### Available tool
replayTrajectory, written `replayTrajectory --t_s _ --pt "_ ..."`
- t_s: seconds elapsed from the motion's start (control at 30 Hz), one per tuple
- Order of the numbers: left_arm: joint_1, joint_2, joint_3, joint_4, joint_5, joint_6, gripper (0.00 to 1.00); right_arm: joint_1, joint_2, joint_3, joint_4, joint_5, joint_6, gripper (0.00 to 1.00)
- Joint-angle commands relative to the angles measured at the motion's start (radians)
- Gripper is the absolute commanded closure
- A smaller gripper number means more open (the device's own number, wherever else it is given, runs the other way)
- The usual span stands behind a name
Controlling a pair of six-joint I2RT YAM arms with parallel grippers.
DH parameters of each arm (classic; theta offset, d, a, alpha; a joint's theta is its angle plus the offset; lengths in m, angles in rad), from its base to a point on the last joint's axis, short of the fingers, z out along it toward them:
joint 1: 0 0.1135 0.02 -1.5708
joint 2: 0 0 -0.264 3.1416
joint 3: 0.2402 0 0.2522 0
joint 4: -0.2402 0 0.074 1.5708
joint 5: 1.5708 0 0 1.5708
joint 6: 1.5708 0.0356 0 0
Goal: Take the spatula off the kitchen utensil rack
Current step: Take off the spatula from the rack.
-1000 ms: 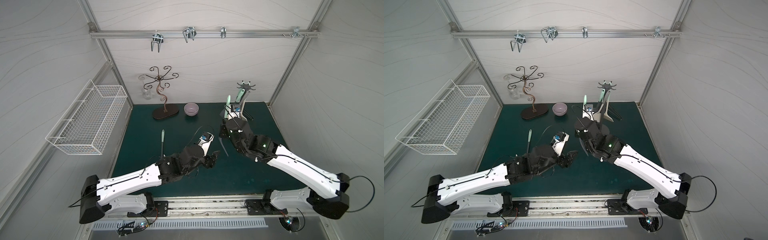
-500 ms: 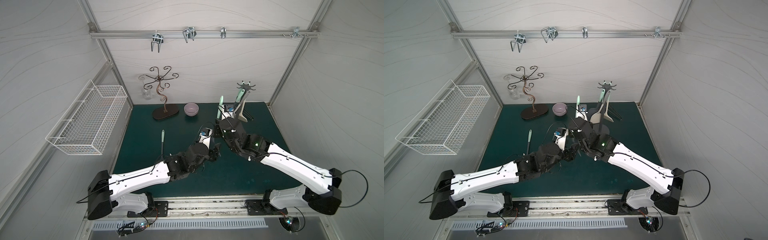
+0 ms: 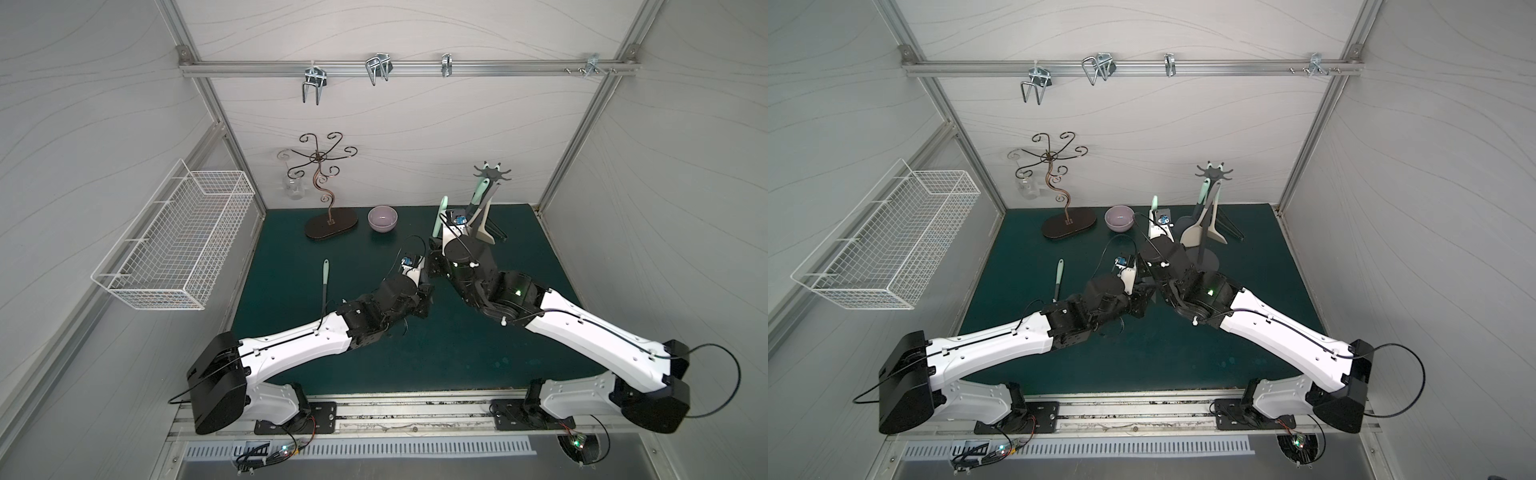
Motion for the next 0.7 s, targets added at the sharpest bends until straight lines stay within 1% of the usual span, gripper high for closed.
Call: replayTrajectory --t_s 0.0,0.1,0.13,0.2,0.23,0.27,0.3,0.37,0.47,0.5,0.57,0.67 --pt "0.008 0.011 0.009 0.019 0.049 0.013 0.99 -0.016 -0.025 -0.012 0.012 -0.004 0.018 1.0" --pt "0.008 -0.011 0.009 -0.019 0.048 0.025 1.0 -0.034 -0.025 -0.019 0.001 -0.006 0.037 1.0" --pt "0.01 -0.024 0.008 -0.038 0.051 0.034 1.0 -0.041 -0.026 -0.02 -0.005 -0.014 0.036 0.97" --pt "0.025 -0.058 0.005 -0.082 0.083 0.062 1.0 -0.057 -0.035 -0.023 -0.001 -0.055 0.007 0.7" --pt "0.046 -0.08 0.003 -0.11 0.139 0.078 1.0 -0.069 -0.045 -0.026 0.01 -0.097 -0.026 0.55" --pt "0.08 -0.102 0.002 -0.136 0.218 0.088 1.0 -0.083 -0.058 -0.032 0.018 -0.152 -0.062 0.43" --pt "0.121 -0.119 -0.001 -0.158 0.304 0.09 1.0 -0.098 -0.07 -0.037 0.02 -0.21 -0.092 0.38" --pt "0.234 -0.153 -0.004 -0.199 0.536 0.071 1.0 -0.151 -0.1 -0.059 0.021 -0.388 -0.148 0.33" --pt "0.378 -0.176 -0.009 -0.242 0.854 0.06 1.0 -0.224 -0.142 -0.121 0.028 -0.589 -0.158 0.32" --pt "0.409 -0.178 -0.007 -0.26 0.923 0.062 1.0 -0.233 -0.148 -0.143 0.041 -0.637 -0.149 0.32" --pt "0.462 -0.171 -0.008 -0.29 1.05 0.06 1.0 -0.237 -0.153 -0.185 0.076 -0.69 -0.118 0.32" --pt "0.501 -0.147 -0.021 -0.284 1.171 0.028 1.0 -0.235 -0.122 -0.214 0.132 -0.781 -0.059 0.33"
